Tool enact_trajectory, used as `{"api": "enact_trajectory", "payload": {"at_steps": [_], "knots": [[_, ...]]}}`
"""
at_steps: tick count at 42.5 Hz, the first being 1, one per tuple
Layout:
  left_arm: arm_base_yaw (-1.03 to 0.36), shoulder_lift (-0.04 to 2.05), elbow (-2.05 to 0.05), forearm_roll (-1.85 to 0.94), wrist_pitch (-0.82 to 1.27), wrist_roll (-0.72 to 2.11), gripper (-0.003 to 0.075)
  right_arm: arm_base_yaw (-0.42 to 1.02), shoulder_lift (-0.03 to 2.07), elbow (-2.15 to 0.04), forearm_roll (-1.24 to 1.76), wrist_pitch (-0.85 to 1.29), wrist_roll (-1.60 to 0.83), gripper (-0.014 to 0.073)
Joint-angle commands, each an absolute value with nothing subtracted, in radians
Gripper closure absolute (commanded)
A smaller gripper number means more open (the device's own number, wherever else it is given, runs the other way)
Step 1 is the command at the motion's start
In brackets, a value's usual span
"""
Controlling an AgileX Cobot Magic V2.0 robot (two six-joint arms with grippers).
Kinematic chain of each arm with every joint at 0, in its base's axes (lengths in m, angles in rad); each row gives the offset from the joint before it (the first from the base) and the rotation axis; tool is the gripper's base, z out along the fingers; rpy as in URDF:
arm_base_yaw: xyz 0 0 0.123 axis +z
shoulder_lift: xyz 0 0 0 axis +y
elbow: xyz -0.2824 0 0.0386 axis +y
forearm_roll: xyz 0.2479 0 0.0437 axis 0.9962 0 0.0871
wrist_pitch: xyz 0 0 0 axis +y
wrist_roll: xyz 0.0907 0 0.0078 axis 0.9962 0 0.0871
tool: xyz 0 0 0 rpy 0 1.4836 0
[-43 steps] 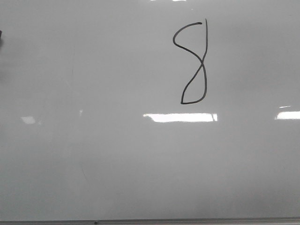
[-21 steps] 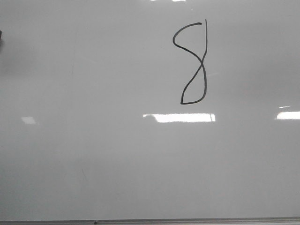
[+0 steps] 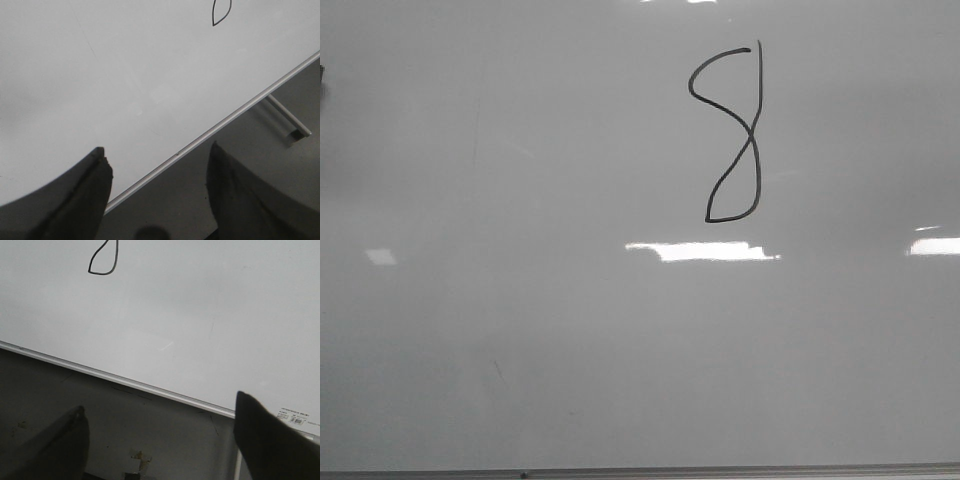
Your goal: Write number 8 on whiteboard
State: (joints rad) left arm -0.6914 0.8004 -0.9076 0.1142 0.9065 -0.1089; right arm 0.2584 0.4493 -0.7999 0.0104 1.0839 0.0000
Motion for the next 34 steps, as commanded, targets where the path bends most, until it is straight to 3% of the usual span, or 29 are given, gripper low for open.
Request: {"api": "enact_trajectory", "payload": {"at_steps": [1,5,12,19,34], "knots": [[-0.699,0.799,-0.934,0.116,0.832,-0.107,0.0383,0.255,0.455,-0.821,-0.006,1.029,0.000,0.0030],[-0.699,0.799,-0.934,0.116,0.830,-0.107,0.0485,0.255,0.455,-0.821,-0.006,1.051,0.000,0.0162],[-0.699,0.799,-0.934,0.116,0.829,-0.107,0.0644,0.255,0.455,-0.821,-0.006,1.070,0.000,0.0472],[-0.699,0.799,-0.934,0.116,0.829,-0.107,0.0741,0.255,0.455,-0.821,-0.006,1.070,0.000,0.0661],[-0.699,0.799,-0.934,0.116,0.828,-0.107,0.0741,0.255,0.455,-0.821,-0.006,1.058,0.000,0.0662]]}}
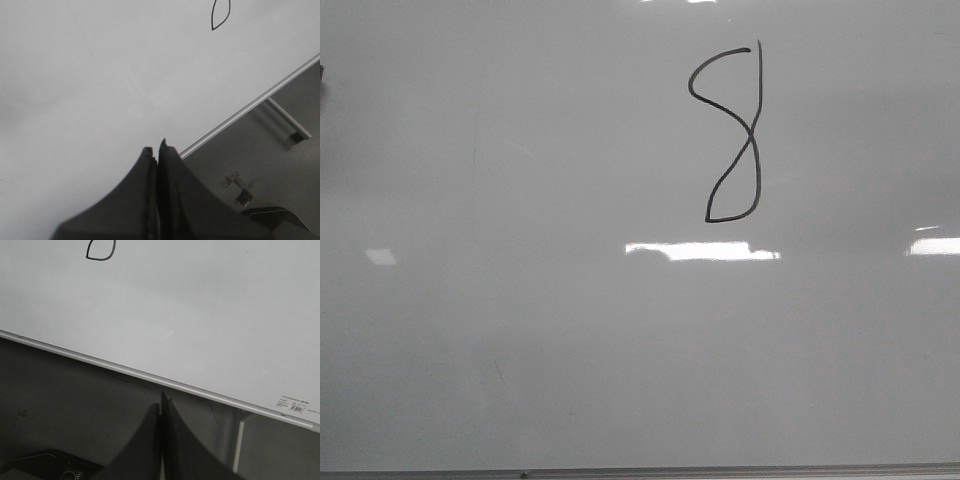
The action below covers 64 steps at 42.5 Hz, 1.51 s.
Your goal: Write number 8 on whiteboard
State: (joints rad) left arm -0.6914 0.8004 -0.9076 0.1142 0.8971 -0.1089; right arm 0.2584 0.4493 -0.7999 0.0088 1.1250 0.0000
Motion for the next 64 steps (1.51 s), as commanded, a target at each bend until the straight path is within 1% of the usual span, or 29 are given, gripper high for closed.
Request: {"api": "enact_trajectory", "payload": {"at_steps": [1,22,28,34,41,54,59,64], "knots": [[-0.699,0.799,-0.934,0.116,0.828,-0.107,0.0741,0.255,0.455,-0.821,-0.006,1.058,0.000,0.0662],[-0.694,0.793,-0.933,0.118,0.826,-0.107,0.0741,0.255,0.455,-0.821,-0.006,1.058,0.000,0.0662],[-0.643,0.792,-0.933,0.118,0.826,-0.107,0.0741,0.255,0.455,-0.821,-0.006,1.058,0.000,0.0662],[-0.538,0.744,-0.910,0.118,0.754,-0.107,0.0741,0.255,0.455,-0.821,-0.006,1.058,0.000,0.0662],[-0.384,0.608,-0.768,0.091,0.590,-0.107,0.0741,0.255,0.455,-0.821,-0.006,1.058,0.000,0.0662],[-0.097,0.228,-0.332,-0.048,0.280,-0.107,0.0741,0.255,0.455,-0.821,-0.006,1.058,0.000,0.0662],[-0.035,0.112,-0.198,-0.048,0.168,-0.107,0.0741,0.255,0.455,-0.821,-0.006,1.058,0.000,0.0662],[0.004,0.042,-0.081,-0.028,0.050,-0.107,0.0741,0.255,0.455,-0.821,-0.006,1.058,0.000,0.0662]]}}
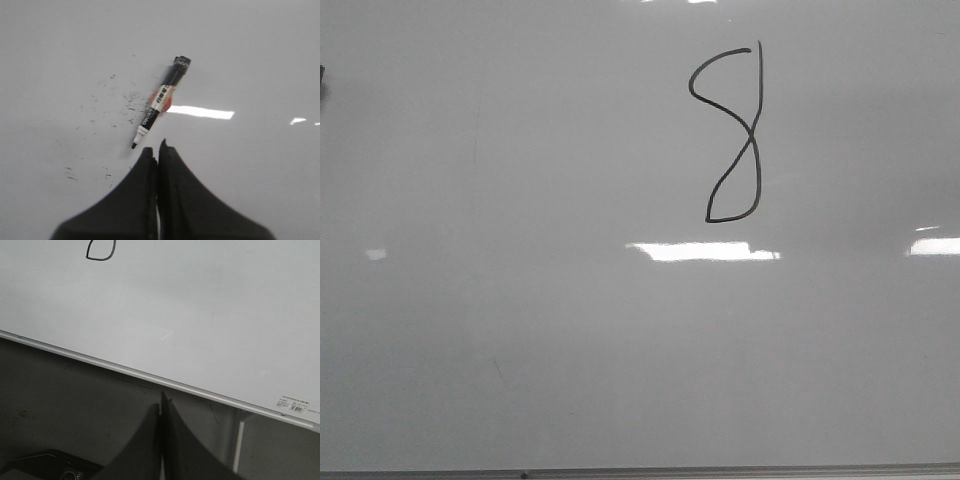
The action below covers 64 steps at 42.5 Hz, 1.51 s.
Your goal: Write number 8 on whiteboard
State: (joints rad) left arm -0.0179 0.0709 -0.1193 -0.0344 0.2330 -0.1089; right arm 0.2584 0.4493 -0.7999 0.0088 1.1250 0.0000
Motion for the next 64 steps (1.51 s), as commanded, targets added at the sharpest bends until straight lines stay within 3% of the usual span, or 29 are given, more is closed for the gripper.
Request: {"api": "enact_trajectory", "payload": {"at_steps": [1,6,12,64], "knots": [[0.011,0.033,-0.062,-0.024,0.027,-0.107,0.0741,0.255,0.455,-0.821,-0.006,1.058,0.000,0.0662],[0.054,-0.012,0.024,-0.015,-0.067,-0.107,0.0741,0.255,0.455,-0.821,-0.006,1.058,0.000,0.0662],[0.091,-0.020,0.020,-0.010,-0.020,-0.107,0.0741,0.255,0.456,-0.821,-0.006,1.059,0.000,0.0662],[0.023,-0.020,0.020,-0.034,-0.074,-0.035,0.0741,0.255,0.456,-0.821,-0.006,1.059,0.000,0.0662]]}}
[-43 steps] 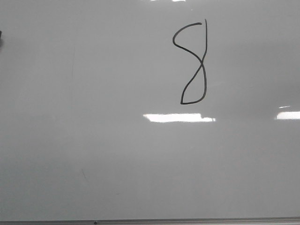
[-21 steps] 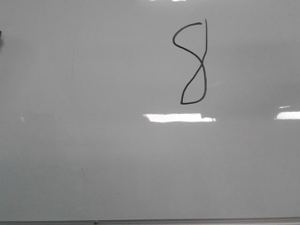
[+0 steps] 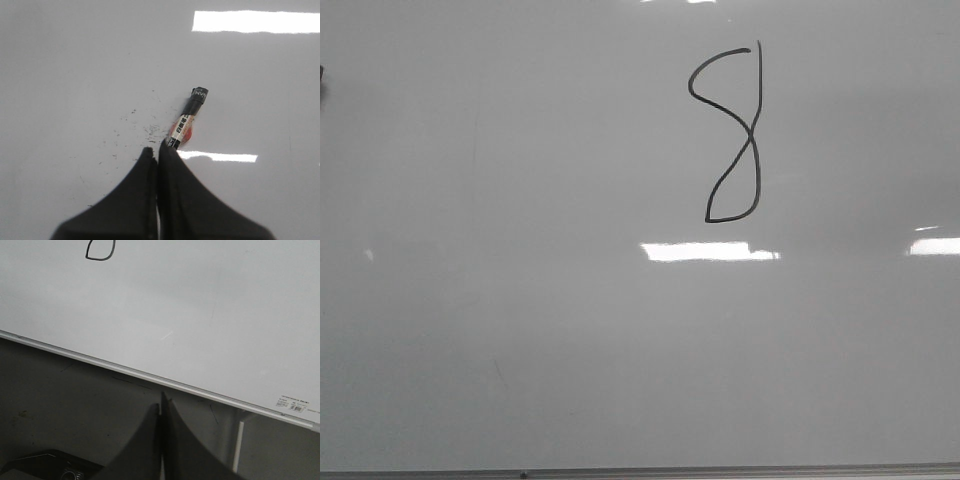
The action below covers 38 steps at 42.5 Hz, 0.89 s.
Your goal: Write number 8 on whiteboard
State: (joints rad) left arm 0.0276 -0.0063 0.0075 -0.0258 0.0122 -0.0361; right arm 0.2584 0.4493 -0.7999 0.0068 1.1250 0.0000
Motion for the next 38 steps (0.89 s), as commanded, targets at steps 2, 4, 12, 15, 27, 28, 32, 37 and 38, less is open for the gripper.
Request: {"api": "enact_trajectory", "payload": {"at_steps": [2,4,12,15,27,28,32,37,38], "knots": [[0.023,-0.020,0.020,-0.034,-0.074,-0.035,0.0741,0.255,0.456,-0.821,-0.006,1.059,0.000,0.0662],[0.023,-0.020,0.020,-0.034,-0.074,-0.035,0.0741,0.255,0.456,-0.821,-0.006,1.059,0.000,0.0662],[0.023,-0.020,0.020,-0.034,-0.074,-0.035,0.0741,0.255,0.456,-0.821,-0.006,1.059,0.000,0.0662],[0.023,-0.020,0.020,-0.034,-0.074,-0.035,0.0741,0.255,0.456,-0.821,-0.006,1.059,0.000,0.0662],[0.023,-0.020,0.020,-0.034,-0.074,-0.035,0.0741,0.210,0.386,-0.769,-0.022,0.976,0.000,0.0662],[0.023,-0.020,0.020,-0.034,-0.074,-0.035,0.0741,0.196,0.370,-0.749,-0.022,0.929,0.000,0.0662],[0.023,-0.020,0.020,-0.034,-0.074,-0.035,0.0741,0.111,0.277,-0.623,-0.022,0.729,0.000,0.0662],[0.023,-0.020,0.020,-0.034,-0.074,-0.035,0.0741,0.012,0.176,-0.457,-0.022,0.470,0.000,0.0662],[0.023,-0.020,0.020,-0.034,-0.074,-0.035,0.0741,0.000,0.159,-0.414,-0.022,0.415,0.000,0.0662]]}}
